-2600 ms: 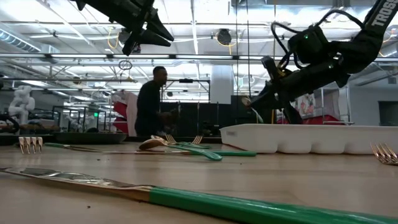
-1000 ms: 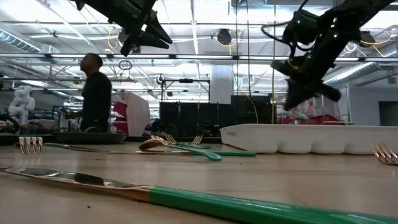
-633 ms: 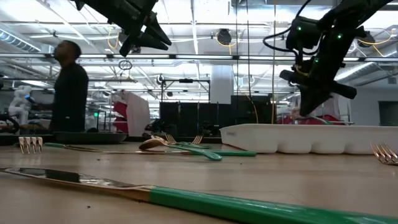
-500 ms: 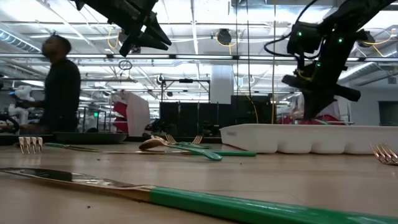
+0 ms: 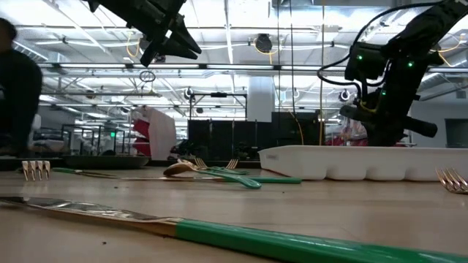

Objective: Sort silverware
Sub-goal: Put the green spoon into the white silverware organizer

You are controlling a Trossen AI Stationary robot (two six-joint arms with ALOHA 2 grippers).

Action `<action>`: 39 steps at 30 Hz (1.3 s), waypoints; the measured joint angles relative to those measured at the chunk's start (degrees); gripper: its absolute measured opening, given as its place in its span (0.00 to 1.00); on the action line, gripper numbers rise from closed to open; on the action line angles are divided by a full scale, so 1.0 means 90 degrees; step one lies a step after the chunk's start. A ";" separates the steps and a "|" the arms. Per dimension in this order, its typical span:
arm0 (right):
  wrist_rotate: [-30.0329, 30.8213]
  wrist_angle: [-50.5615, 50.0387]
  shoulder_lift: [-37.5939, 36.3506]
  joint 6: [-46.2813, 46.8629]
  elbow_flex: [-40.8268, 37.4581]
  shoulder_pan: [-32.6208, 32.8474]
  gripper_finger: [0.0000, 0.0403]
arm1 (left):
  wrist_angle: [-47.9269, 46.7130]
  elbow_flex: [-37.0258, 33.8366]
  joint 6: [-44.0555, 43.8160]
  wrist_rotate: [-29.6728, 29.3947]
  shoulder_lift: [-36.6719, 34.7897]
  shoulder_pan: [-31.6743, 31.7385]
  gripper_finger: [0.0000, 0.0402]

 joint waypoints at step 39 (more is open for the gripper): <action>0.0331 -0.0522 -0.0759 -0.3532 0.3678 0.0058 0.23 | -0.0152 0.0005 0.2513 0.0912 0.0693 0.0200 0.20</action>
